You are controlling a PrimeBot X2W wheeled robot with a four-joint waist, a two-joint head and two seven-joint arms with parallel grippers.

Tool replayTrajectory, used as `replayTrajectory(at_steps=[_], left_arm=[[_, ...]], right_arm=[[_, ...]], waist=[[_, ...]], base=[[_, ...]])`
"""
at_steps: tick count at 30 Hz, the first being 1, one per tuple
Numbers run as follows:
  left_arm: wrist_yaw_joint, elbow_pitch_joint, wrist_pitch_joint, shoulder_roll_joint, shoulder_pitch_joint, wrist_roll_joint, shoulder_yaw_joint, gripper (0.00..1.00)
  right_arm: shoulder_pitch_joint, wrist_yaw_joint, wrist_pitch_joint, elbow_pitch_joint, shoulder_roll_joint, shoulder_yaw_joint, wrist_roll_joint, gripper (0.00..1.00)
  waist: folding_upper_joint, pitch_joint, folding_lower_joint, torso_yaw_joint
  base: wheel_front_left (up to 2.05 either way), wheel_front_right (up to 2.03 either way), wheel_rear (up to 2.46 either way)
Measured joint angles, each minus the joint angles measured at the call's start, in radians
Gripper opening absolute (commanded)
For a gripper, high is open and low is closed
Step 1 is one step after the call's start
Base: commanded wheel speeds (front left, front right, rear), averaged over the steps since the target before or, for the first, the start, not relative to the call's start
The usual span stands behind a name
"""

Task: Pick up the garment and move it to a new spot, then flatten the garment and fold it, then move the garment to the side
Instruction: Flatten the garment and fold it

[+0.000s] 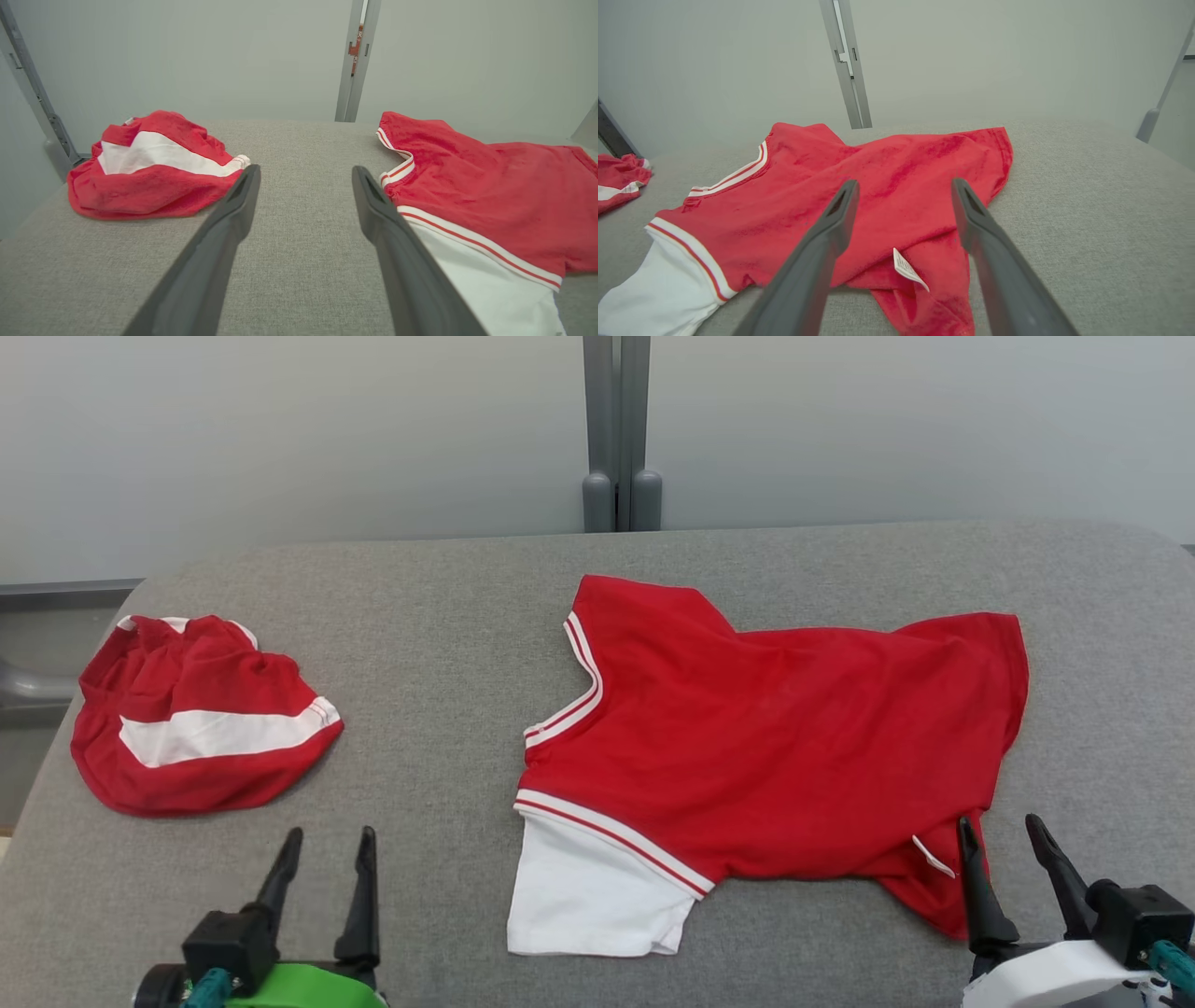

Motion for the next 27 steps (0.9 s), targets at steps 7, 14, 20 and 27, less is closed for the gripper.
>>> replayTrajectory(at_steps=[7, 14, 20, 27], left_arm=[[0.000, 0.062, 0.000, -0.008, -0.006, -0.028, -0.143, 1.00], [0.000, 0.156, 0.000, -0.005, -0.053, -0.072, -0.280, 1.00], [0.000, 0.232, 0.000, 0.004, -0.091, -0.111, -0.380, 1.00], [0.000, 0.300, 0.000, 0.010, -0.139, -0.148, -0.397, 1.00]], right_arm=[[-0.039, 0.000, 0.000, 0.110, -0.006, -0.062, 0.015, 1.00], [-0.100, 0.000, 0.000, 0.246, 0.004, -0.090, 0.017, 1.00], [-0.155, 0.000, 0.000, 0.365, 0.028, -0.099, 0.022, 1.00], [-0.184, 0.000, 0.000, 0.453, 0.051, -0.090, 0.038, 1.00]], waist=[[0.0000, 0.027, 0.0000, -0.008], [0.0000, 0.074, 0.0000, -0.024], [0.0000, 0.115, 0.0000, -0.038], [0.0000, 0.148, 0.0000, -0.040]], base=[[0.00, 0.00, 0.00], [0.00, 0.00, 0.00], [0.00, 0.00, 0.00], [0.00, 0.00, 0.00]])
